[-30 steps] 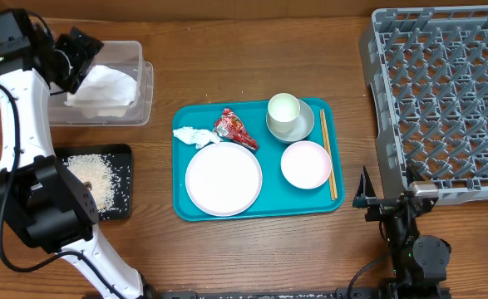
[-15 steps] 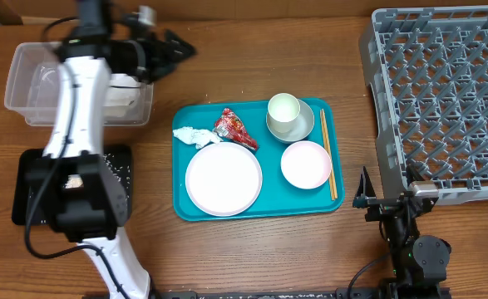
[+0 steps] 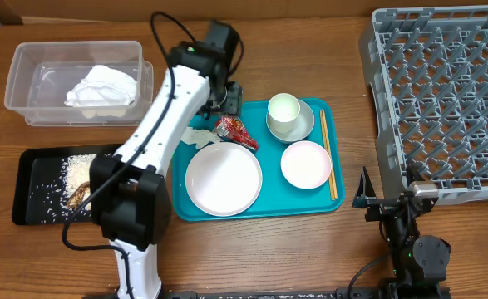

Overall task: Sort waste into correct bins and load items into the dishwasher
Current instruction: 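Move the left gripper back over the red wrapper on the tray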

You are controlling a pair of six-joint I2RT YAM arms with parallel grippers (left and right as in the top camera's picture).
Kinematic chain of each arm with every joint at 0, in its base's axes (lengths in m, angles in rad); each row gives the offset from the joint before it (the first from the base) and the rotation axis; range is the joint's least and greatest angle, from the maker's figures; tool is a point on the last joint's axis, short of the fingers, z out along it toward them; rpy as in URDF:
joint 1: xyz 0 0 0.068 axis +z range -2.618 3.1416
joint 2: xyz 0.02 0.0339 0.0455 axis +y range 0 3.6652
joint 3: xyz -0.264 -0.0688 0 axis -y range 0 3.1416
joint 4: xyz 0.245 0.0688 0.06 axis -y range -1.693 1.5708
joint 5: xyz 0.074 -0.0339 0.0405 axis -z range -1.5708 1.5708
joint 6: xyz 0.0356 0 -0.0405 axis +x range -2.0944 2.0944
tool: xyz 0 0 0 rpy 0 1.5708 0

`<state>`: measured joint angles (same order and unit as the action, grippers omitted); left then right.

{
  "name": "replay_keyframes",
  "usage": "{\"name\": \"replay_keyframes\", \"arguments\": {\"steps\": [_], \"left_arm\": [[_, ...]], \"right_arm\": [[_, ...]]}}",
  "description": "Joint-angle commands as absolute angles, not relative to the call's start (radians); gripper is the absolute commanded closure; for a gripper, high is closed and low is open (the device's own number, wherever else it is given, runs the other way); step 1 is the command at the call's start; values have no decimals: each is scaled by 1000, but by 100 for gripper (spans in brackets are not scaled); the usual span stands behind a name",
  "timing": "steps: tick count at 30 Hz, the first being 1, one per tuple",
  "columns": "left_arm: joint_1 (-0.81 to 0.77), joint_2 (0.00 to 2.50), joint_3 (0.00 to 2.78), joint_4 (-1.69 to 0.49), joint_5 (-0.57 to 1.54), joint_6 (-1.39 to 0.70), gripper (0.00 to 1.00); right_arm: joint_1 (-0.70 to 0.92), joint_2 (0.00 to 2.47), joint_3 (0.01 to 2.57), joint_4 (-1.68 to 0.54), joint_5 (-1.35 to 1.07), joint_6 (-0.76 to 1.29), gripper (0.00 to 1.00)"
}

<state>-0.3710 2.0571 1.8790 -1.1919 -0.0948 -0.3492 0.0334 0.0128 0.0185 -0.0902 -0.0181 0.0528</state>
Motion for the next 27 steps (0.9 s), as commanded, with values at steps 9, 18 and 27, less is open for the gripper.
{"name": "replay_keyframes", "arguments": {"steps": [9, 18, 27], "left_arm": [[-334, 2042, 1692, -1124, -212, -484, 39], [-334, 2043, 1525, -939, -132, -498, 39], [-334, 2043, 1457, -799, -129, -499, 53]], "right_arm": [[30, 3, 8, -84, -9, 60, 0], [30, 3, 8, -84, -9, 60, 0], [30, 3, 8, -84, -9, 60, 0]]}}
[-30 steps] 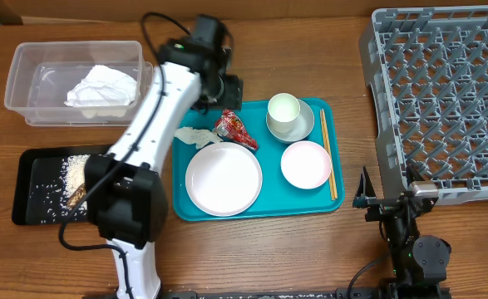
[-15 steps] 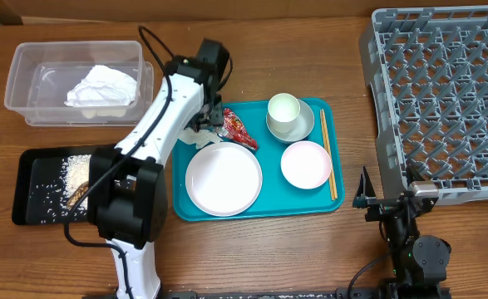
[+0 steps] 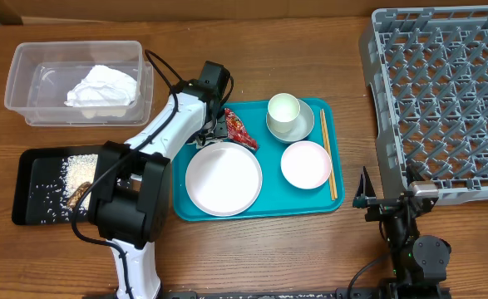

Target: Sort waste into correct bins and load items into the dishwasher

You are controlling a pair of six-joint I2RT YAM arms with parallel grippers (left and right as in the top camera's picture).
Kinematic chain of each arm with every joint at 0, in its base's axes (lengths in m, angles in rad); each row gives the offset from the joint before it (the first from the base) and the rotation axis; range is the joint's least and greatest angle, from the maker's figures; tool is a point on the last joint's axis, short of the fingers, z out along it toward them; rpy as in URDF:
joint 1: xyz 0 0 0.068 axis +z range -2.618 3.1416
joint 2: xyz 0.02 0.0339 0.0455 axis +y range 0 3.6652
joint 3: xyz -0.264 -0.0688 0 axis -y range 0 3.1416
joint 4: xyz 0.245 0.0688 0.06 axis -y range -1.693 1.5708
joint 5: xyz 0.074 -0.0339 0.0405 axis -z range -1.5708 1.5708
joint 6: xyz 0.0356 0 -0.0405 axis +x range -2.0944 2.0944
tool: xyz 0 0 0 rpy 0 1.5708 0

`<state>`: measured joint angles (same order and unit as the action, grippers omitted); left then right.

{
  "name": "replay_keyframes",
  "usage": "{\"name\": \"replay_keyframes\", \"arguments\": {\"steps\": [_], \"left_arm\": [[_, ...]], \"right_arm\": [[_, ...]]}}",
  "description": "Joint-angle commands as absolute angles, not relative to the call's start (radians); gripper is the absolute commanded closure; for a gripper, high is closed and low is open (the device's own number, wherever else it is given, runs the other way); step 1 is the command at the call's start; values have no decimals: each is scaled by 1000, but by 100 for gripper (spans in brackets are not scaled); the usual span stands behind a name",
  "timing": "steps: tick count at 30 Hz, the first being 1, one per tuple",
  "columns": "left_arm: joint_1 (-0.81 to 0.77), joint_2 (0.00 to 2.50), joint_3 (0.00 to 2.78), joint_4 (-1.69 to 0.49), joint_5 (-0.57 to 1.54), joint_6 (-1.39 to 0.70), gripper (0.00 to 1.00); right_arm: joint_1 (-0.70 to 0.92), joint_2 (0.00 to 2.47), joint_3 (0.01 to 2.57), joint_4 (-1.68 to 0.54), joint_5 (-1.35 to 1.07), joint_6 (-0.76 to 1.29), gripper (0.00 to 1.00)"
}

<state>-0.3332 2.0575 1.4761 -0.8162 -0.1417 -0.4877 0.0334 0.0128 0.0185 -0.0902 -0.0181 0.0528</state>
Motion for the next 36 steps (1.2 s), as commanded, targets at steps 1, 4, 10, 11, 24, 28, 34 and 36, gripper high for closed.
{"name": "replay_keyframes", "arguments": {"steps": [1, 4, 10, 11, 24, 28, 34, 36], "left_arm": [[-334, 2042, 1454, -793, -128, -500, 59], [-334, 2043, 1446, -786, -118, -503, 87], [-332, 2022, 1568, -901, -158, -502, 96], [-332, 2016, 1613, -938, -169, -502, 96], [-226, 1969, 2105, -1105, -500, -502, 96], [-132, 1983, 2103, -1054, -503, -504, 96], [1, 1992, 2103, -1019, -493, -514, 83], [38, 1992, 2103, -1016, -453, -514, 48]], "right_arm": [[30, 3, 8, -84, -9, 60, 0], [30, 3, 8, -84, -9, 60, 0], [30, 3, 8, -84, -9, 60, 0], [30, 3, 8, -84, -9, 60, 0], [30, 3, 8, -84, -9, 60, 0], [30, 3, 8, -84, -9, 60, 0], [30, 3, 8, -84, -9, 60, 0], [30, 3, 8, -84, -9, 60, 0]]}}
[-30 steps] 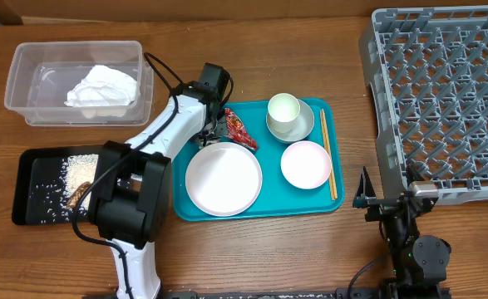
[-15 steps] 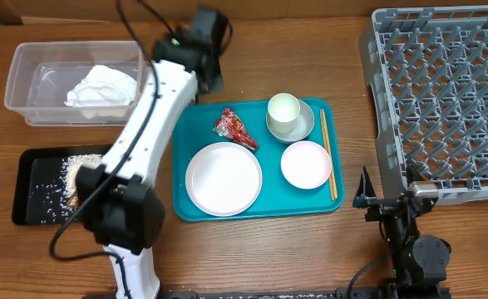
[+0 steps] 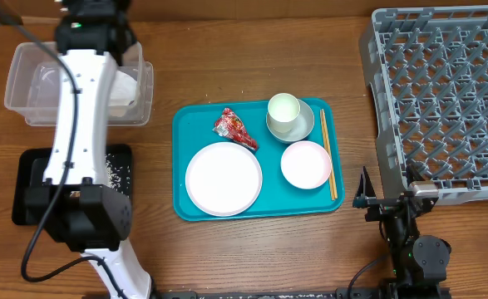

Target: Sort waste into correct bins and load items into the dishwasher

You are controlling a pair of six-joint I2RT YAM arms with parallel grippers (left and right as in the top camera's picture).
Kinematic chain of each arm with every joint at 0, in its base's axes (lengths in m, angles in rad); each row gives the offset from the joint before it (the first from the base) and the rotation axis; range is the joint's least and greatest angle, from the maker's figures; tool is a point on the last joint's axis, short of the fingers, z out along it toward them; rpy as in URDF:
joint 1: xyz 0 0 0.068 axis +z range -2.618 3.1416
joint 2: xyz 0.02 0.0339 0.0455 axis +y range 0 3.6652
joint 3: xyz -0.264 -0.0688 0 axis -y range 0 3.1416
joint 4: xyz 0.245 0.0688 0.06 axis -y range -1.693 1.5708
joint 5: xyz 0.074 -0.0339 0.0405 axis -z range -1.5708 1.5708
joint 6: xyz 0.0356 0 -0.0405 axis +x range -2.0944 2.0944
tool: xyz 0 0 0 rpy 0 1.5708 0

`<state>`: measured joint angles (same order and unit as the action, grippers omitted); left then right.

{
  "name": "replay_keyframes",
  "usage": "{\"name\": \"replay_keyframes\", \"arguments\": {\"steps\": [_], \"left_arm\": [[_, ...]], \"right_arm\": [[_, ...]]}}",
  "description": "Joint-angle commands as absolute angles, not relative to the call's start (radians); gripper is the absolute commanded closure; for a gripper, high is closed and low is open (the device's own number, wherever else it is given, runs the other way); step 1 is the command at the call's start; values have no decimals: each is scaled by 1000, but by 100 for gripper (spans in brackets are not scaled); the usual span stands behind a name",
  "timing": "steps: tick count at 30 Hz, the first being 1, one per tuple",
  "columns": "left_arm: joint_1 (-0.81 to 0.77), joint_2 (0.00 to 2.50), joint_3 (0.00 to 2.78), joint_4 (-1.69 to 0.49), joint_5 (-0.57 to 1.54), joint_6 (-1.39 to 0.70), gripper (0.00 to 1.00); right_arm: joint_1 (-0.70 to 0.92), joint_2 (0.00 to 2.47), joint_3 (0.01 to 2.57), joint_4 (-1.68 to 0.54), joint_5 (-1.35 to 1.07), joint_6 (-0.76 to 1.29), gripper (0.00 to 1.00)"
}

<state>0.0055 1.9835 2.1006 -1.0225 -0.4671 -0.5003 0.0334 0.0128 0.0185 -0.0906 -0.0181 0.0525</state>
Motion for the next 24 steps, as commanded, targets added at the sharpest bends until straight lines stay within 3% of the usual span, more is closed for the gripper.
{"name": "replay_keyframes", "arguments": {"steps": [1, 3, 5, 14, 24], "left_arm": [[56, 1992, 2103, -1016, -432, -513, 35], [80, 1992, 2103, -1028, -393, -513, 12], [93, 1992, 2103, -1052, -344, -513, 3], [34, 1992, 2103, -1142, 120, -501, 7], [-245, 2016, 2049, -1229, 52, -611, 7]], "right_arm": [[30, 3, 8, -84, -9, 60, 0], [30, 3, 8, -84, -9, 60, 0], [30, 3, 8, -84, -9, 60, 0], [30, 3, 8, -84, -9, 60, 0], [30, 3, 8, -84, -9, 60, 0]]}}
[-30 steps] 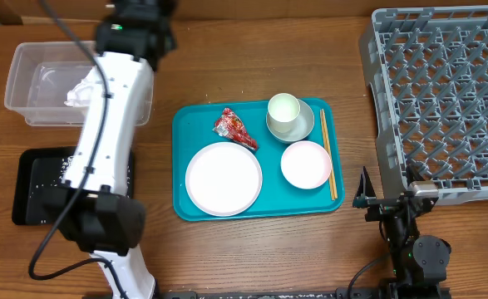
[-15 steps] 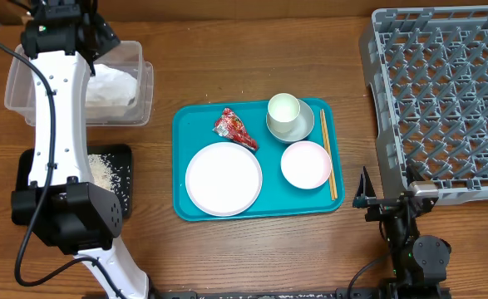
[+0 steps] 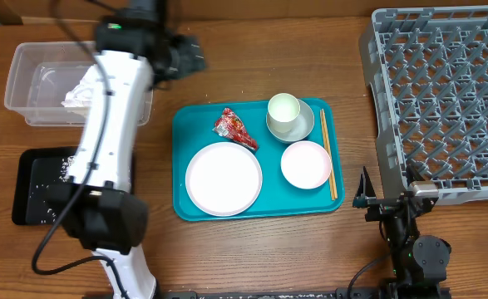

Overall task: Sort waste into correct bins and load items into the dishwasher
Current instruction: 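Reach the left gripper back and grasp the red snack wrapper, then carry the red wrapper left and release it into the clear bin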

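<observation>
My left gripper hangs blurred over bare table just right of the clear bin; its fingers look spread, with nothing between them. The bin holds crumpled white tissue. On the teal tray lie a red wrapper, a white plate, a white cup on a green saucer, a pink bowl and chopsticks. The grey dish rack stands at the right. My right gripper rests shut near the front edge, below the rack.
A black tray with scattered rice sits at the front left, half hidden by my left arm. That arm runs from the front edge up across the clear bin's right end.
My left gripper was over the back of the clear bin; now it is to the right of the bin, pointing toward the teal tray. The right arm has not moved.
My left gripper stood at the teal tray's back left, by a white crumpled tissue and the red wrapper. Then it was low on the tissue. Then it was over the clear bin and the tissue was gone from the tray. Now it is beside the bin.
</observation>
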You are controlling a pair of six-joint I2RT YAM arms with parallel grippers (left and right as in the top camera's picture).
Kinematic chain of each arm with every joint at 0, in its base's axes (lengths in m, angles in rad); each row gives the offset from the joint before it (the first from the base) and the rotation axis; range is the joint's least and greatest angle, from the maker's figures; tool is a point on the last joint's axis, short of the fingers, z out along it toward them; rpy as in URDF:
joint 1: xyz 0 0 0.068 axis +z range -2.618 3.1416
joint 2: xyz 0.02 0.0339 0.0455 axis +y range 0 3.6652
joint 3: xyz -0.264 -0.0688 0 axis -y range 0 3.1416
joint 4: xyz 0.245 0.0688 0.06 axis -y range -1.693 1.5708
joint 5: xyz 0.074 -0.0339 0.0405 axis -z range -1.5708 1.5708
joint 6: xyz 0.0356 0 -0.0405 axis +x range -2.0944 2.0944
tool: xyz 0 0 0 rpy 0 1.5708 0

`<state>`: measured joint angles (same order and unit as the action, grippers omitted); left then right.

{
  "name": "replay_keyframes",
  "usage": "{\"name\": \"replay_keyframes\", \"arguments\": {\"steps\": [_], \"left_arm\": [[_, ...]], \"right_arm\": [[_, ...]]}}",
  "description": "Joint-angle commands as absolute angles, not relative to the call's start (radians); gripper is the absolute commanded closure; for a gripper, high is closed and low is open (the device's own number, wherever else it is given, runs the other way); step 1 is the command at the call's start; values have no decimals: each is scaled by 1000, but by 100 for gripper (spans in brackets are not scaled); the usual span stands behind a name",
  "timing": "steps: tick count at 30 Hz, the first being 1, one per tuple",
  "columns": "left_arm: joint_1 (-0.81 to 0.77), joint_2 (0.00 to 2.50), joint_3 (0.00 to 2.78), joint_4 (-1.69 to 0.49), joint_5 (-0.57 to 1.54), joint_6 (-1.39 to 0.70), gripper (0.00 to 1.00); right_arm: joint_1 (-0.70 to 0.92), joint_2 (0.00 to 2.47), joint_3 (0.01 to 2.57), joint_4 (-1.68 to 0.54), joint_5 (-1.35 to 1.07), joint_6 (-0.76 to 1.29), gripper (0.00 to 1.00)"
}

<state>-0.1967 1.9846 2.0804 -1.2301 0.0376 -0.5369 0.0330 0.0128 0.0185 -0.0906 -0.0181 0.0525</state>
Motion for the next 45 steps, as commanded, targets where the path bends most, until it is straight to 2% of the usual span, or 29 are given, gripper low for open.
{"name": "replay_keyframes", "arguments": {"steps": [1, 7, 16, 26, 30, 36, 45], "left_arm": [[-268, 2021, 2035, -1224, 52, -637, 7], [-362, 2072, 1914, -1167, 57, -764, 17], [-424, 2180, 1824, -1029, 88, -836, 35], [-432, 2302, 1824, -1009, 135, -857, 41], [-430, 2314, 1824, -1006, 119, -857, 57], [-406, 2293, 1871, -1034, 62, -851, 96], [-299, 2157, 2106, -1168, -64, -830, 96]], "right_arm": [[30, 3, 8, -84, -9, 60, 0], [30, 3, 8, -84, -9, 60, 0], [30, 3, 8, -84, -9, 60, 0], [30, 3, 8, -84, -9, 60, 0], [30, 3, 8, -84, -9, 60, 0], [30, 3, 8, -84, -9, 60, 0], [30, 3, 8, -84, -9, 60, 0]]}}
